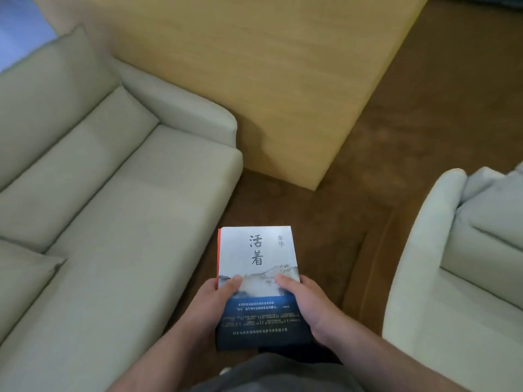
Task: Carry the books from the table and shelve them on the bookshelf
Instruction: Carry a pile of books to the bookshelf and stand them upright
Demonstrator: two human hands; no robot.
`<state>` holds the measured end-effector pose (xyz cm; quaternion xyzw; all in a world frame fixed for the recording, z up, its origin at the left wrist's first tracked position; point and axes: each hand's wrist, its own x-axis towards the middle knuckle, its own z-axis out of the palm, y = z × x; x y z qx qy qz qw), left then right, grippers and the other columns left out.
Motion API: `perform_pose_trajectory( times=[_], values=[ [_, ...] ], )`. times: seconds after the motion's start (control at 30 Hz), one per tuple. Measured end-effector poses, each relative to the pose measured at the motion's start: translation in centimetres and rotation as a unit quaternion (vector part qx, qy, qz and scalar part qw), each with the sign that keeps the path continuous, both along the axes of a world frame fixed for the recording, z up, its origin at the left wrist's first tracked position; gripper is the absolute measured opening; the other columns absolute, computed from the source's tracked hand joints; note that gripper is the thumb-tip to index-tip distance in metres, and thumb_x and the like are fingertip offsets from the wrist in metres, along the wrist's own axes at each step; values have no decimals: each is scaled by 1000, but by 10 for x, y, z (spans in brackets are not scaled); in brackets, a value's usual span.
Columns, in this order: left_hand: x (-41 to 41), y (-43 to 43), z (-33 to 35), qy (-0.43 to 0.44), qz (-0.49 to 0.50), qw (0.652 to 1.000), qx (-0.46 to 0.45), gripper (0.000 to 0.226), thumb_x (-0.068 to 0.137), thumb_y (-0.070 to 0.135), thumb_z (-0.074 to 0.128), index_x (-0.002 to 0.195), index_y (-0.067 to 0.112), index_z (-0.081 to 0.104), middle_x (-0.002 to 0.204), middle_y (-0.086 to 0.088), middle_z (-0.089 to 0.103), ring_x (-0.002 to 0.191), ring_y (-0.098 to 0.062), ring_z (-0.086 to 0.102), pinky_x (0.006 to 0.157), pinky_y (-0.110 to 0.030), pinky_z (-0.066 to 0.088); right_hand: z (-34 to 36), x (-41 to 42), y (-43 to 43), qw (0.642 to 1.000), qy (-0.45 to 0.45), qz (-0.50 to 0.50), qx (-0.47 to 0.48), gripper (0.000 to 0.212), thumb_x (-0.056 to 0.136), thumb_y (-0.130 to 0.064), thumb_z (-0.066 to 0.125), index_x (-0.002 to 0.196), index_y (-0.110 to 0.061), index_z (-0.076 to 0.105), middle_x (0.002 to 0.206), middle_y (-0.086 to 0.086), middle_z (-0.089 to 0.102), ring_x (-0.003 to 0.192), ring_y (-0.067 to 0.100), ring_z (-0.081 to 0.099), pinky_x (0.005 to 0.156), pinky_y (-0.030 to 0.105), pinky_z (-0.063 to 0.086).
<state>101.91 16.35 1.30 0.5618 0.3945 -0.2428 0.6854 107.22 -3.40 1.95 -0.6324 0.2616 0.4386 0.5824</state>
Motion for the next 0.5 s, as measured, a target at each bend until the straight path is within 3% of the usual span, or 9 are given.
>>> perform_pose_trajectory(
  times=[0.1,0.23,0.4,0.5],
  values=[
    [62,-22,10,-10,-60,998,4,39,98,35,61,121,4,64,104,-17,78,94,-36,75,91,-52,57,2,48,-25,1000,7,-29,-1,34,97,-44,64,122,-21,62,105,3,78,88,20,78,65,29,56],
    [141,-56,21,-20,-100,995,-4,31,100,28,58,111,1,67,100,-23,77,99,-44,72,97,-62,51,9,111,-61,998,-14,-64,4,39,96,-44,65,126,-21,61,108,2,78,88,18,79,66,30,59],
    [232,-92,31,-19,-151,988,19,42,94,39,65,121,7,60,102,-17,78,95,-37,75,93,-58,56,21,173,-100,991,-34,-131,12,38,98,-40,64,128,-18,59,110,4,77,88,18,78,60,26,56],
    [287,-109,32,-18,-191,981,21,45,91,41,69,123,11,57,105,-16,77,95,-34,75,93,-58,56,17,209,-117,984,-40,-173,8,42,96,-41,66,130,-17,59,112,6,76,94,22,76,65,29,57]
  ],
)
